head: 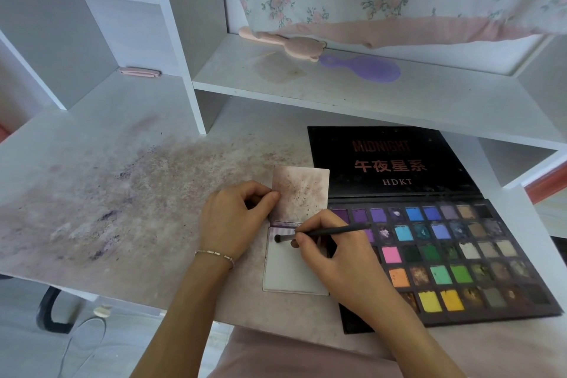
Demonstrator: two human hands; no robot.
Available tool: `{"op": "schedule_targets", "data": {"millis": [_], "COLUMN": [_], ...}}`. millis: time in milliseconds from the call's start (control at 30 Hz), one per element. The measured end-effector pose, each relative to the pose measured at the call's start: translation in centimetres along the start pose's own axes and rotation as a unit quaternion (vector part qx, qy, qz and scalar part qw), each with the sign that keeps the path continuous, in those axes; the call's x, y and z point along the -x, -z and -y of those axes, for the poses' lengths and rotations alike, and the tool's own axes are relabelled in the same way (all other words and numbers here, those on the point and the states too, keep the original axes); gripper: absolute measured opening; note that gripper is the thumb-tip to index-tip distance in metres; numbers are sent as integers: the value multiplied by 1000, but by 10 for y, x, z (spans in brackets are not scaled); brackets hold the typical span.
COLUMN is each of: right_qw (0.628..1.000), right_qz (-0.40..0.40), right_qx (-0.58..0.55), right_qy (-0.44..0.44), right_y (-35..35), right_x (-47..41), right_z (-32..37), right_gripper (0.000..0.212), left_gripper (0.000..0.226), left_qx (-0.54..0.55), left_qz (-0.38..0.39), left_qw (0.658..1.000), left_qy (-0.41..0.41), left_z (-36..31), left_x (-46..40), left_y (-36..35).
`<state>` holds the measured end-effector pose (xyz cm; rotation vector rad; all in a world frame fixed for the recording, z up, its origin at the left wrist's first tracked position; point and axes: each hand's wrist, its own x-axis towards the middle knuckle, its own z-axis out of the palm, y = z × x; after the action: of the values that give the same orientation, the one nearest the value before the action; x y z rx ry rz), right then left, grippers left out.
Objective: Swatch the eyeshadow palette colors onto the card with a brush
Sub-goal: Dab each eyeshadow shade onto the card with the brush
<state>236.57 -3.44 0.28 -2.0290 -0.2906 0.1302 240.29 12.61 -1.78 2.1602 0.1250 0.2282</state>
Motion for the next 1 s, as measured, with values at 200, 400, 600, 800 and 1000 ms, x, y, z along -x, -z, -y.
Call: {"op": "schedule_targets", "data": {"millis": [200, 400, 600, 800, 1000], "right_qw": [1000, 1000, 1000, 997, 984], "right_qz": [-1, -9, -9, -50, -103], "right_qx": [3, 14, 6, -57, -146], "right_qy": [-4, 3, 8, 14, 19], "right_y": [-1, -1, -1, 2, 13], "right_x": [-1, -2, -1, -2, 2], "right_z": [-1, -1, -2, -3, -2], "right_gripper": [14, 14, 13, 14, 24], "left_gripper": [16, 12, 10, 12, 17], "left_qx": [-1, -4, -2, -6, -8], "left_qz": [-1, 0, -1, -2, -2], "left_qw": [1000, 1000, 1000, 1000, 1000], "left_qy": [-4, -3, -3, 0, 5], "left_z": [-1, 0, 0, 0, -1], "left_x": [0, 0, 0, 0, -1], "left_y": [0, 0, 0, 0, 0]}}
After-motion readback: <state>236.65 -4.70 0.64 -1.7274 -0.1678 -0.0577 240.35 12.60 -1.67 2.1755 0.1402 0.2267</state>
